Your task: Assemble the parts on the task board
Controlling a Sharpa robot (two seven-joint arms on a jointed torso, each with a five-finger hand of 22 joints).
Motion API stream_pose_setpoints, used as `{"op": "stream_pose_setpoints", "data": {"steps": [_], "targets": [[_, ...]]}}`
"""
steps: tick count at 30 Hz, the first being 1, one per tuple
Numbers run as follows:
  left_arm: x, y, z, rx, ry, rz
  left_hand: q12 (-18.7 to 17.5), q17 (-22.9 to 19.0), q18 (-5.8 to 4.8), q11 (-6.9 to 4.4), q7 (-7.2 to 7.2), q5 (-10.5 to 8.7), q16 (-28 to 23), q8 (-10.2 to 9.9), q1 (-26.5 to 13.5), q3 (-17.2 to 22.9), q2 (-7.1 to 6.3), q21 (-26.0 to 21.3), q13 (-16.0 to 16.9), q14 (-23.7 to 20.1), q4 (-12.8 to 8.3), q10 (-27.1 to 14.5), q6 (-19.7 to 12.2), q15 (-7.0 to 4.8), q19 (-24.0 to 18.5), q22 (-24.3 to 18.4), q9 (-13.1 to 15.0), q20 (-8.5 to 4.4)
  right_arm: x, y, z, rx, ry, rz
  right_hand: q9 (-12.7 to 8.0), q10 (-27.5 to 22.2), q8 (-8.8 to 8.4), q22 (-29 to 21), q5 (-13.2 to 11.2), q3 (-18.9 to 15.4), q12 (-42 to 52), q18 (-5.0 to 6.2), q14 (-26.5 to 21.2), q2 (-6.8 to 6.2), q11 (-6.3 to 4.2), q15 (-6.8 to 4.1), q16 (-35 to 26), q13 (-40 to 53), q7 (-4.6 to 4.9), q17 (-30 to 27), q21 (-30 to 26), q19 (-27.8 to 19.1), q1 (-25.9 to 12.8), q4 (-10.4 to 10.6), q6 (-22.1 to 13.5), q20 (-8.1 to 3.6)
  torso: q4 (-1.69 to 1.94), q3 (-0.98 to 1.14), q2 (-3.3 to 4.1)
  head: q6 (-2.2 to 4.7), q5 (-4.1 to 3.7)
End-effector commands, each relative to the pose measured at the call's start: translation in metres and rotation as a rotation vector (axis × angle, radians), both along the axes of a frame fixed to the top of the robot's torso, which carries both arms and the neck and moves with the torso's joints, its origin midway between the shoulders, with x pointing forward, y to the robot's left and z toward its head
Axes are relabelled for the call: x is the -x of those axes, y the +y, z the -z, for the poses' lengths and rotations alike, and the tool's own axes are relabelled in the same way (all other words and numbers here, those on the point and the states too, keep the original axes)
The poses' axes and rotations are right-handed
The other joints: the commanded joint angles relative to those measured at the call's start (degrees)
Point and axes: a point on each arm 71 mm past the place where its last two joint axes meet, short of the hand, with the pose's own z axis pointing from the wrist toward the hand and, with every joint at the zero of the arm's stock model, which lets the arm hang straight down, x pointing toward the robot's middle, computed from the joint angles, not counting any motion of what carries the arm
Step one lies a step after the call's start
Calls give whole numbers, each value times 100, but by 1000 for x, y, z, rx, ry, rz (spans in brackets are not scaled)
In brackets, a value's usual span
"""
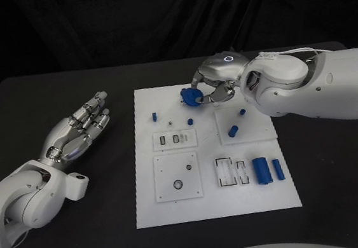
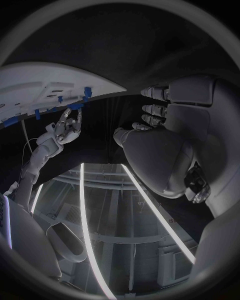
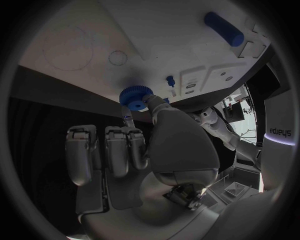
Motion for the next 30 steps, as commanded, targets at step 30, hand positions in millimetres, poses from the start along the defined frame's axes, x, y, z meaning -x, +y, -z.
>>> {"op": "stream_pose_setpoints", "data": {"steps": [30], "targets": [[1,-5,-8,75,-100,50,-12,-10,16,35,0,-98,-21,7,-34,40,-29,-35,-3,-3,-8,-5,-28,47,6,-9,-4,50,-6,28,5,51,30,-64,274,606,-170,1449,-612,139,15,1,594,-43,95,63,17,1507,-175,1508,-118,499,-129,-73,-803,68,-3,-4,-1,-115,38]]}}
